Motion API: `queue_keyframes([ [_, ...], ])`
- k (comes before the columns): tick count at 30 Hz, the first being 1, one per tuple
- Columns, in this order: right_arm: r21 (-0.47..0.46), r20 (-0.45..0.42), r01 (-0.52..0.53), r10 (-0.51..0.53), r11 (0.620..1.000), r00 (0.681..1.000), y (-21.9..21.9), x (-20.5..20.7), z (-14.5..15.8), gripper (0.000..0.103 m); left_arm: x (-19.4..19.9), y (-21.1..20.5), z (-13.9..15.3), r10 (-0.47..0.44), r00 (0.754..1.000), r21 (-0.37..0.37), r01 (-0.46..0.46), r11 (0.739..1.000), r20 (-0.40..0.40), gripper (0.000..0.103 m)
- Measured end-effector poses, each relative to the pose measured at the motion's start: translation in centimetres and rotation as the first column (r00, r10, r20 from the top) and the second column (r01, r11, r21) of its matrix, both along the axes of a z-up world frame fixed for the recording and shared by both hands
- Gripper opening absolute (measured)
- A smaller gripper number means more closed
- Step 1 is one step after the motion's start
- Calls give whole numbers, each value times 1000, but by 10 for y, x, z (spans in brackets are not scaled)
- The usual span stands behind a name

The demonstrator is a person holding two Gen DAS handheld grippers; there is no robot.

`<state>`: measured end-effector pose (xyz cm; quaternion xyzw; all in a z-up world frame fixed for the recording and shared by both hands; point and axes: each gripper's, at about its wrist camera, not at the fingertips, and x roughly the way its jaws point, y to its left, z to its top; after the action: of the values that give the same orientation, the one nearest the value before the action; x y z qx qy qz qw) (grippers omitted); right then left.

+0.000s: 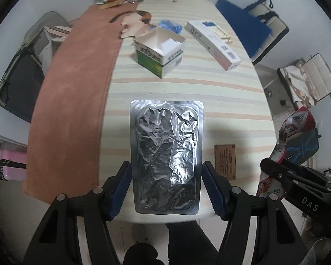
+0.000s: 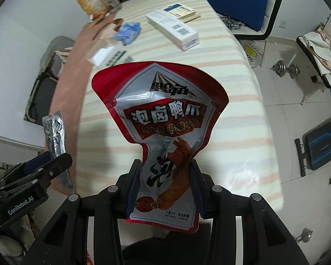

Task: Collect trash
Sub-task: 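Carry the red packet and foil blister pack down toward the trash bin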

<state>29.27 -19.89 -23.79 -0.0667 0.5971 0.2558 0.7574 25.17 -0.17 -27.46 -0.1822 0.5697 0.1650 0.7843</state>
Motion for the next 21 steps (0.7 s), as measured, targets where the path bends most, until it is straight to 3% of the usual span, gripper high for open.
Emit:
queue_keyframes([
  [5, 22, 14, 27, -27, 999, 1000, 5, -63, 3, 44, -59, 17, 12, -4, 998, -28, 6, 1000, 60, 62],
  [10, 40, -16, 70, -70, 997, 997, 4, -143, -16, 44, -124, 37, -3, 11, 997, -95, -4, 995, 80, 62],
  [15, 34, -112, 141, -136, 989, 984, -8, -209, -72, 44, -182, 50, -62, 59, 998, -215, -61, 975, -14, 62],
  [18, 8, -181, 163, -159, 987, 971, -15, -237, -123, 44, -208, 59, -121, 96, 991, -297, -120, 947, -95, 62],
  [21, -11, -261, 188, -184, 982, 948, -23, -254, -194, 44, -220, 63, -175, 129, 981, -357, -174, 918, -147, 62],
])
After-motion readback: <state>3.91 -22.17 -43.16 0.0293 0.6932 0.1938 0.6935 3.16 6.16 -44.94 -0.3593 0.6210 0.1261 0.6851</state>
